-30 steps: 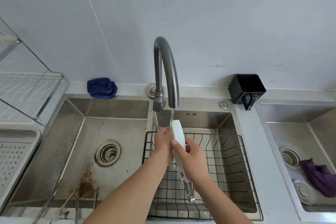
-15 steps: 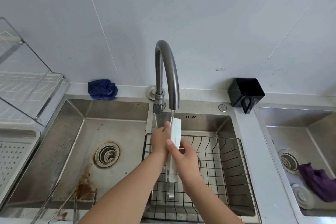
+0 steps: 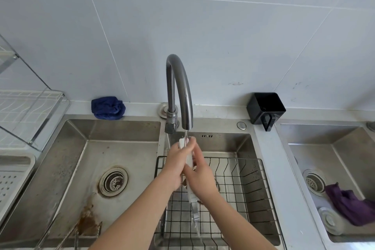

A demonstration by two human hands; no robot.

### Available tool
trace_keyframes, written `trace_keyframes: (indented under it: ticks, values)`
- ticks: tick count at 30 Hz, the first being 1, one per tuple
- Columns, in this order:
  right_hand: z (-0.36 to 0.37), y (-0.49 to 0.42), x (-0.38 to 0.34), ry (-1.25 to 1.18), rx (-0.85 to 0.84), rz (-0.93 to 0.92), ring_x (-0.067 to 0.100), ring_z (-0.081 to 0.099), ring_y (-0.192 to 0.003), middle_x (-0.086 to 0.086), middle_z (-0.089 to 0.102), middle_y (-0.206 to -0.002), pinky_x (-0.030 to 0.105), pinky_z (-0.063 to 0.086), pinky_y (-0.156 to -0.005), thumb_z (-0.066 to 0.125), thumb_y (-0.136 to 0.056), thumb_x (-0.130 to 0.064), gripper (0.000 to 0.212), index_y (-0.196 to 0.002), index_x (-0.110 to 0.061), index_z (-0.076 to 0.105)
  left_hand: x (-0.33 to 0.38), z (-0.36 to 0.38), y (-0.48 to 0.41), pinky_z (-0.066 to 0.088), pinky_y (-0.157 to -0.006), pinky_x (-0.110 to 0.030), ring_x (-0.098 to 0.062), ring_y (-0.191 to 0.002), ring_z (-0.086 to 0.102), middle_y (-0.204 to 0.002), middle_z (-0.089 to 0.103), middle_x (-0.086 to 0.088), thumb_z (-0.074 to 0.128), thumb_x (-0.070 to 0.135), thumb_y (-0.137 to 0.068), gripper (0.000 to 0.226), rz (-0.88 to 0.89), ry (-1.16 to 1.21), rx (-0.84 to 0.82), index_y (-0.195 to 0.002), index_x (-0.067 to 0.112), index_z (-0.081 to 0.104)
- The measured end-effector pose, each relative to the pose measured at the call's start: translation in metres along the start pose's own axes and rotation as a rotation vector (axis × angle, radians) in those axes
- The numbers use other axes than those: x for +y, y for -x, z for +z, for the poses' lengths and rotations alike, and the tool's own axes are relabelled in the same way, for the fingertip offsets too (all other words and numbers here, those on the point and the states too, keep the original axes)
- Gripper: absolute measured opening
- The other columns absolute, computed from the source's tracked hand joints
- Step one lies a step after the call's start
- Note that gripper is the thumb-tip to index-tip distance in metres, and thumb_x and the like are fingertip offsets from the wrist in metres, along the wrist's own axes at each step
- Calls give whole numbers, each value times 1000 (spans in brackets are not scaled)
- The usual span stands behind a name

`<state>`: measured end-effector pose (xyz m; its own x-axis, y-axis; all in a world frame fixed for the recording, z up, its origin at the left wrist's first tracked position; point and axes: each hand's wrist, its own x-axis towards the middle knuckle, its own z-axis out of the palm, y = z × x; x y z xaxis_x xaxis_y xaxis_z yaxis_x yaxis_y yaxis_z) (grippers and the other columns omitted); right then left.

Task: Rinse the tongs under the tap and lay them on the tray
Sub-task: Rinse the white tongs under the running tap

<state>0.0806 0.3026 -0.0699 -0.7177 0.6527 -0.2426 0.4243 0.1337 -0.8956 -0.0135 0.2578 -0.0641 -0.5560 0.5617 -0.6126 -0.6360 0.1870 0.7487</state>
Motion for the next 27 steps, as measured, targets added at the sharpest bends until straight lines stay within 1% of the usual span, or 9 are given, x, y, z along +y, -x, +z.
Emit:
trace_keyframes:
  ticks: [2,6,10,14,18,20,21,24,27]
  values:
    - [-2,-1,-2,-62,-24,12,6,70,-80,-7,75,-109,28,58,-71,70,-83,-44,86,-152,-60,20,3,-1,0,57,-88,-48,-26,-85,72,-90,72,-17,78,29,-86,13,58,85,23,-88,17,74]
    - [-8,-1,-1,-428,-127,184,25,75,-87,7,68,-118,45,64,-71,85,-74,-28,78,-141,-29,46,8,-11,-6,52,-92,-48,-25,-81,74,-86,75,-12,56,15,-92,16,-40,456,-25,-95,9,70]
    - [-12,-16,-20,182,-210,101,16,65,-77,-3,65,-92,36,54,-65,67,-87,-39,35,-109,-17,51,3,-8,2,54,-84,-41,-23,-81,72,-87,74,-7,61,23,-77,24,14,330,-24,-86,16,82]
    - [-1,-31,-35,544,-201,-124,30,65,-78,2,63,-84,37,46,-61,53,-96,-52,47,-116,-11,46,9,-20,5,55,-75,-36,-24,-86,71,-90,72,-8,72,21,-87,29,23,243,60,-113,11,69]
    - [6,-38,-44,369,-268,-158,19,61,-80,-7,66,-92,28,46,-61,61,-89,-53,65,-146,-28,39,33,-39,7,53,-91,-40,-26,-101,71,-110,72,-10,67,13,-88,26,3,463,0,-115,13,71]
    - [9,-33,-38,91,-372,-130,18,68,-78,-11,70,-98,38,59,-68,65,-88,-50,64,-146,-43,39,42,-46,4,51,-102,-44,-23,-112,71,-115,76,-6,67,12,-86,31,45,570,-22,-117,13,68]
    - [8,-28,-32,-14,-404,-100,18,68,-69,-12,71,-90,40,61,-61,66,-89,-50,60,-144,-46,42,44,-48,5,50,-105,-45,-23,-115,71,-114,77,-7,68,13,-84,35,60,598,-35,-119,12,67]
    - [2,-19,-23,-33,-402,-73,17,63,-43,-11,68,-65,27,48,-36,57,-92,-64,41,-128,-45,50,35,-46,8,58,-90,-42,-25,-107,73,-104,77,-9,71,16,-79,43,82,627,-78,-121,10,64]
    - [-7,-24,-29,-33,-341,85,25,66,-42,3,67,-60,29,47,-33,42,-99,-67,52,-106,-20,63,15,-36,14,60,-73,-37,-25,-93,73,-102,75,-10,69,22,-84,39,57,511,-78,-122,14,63]
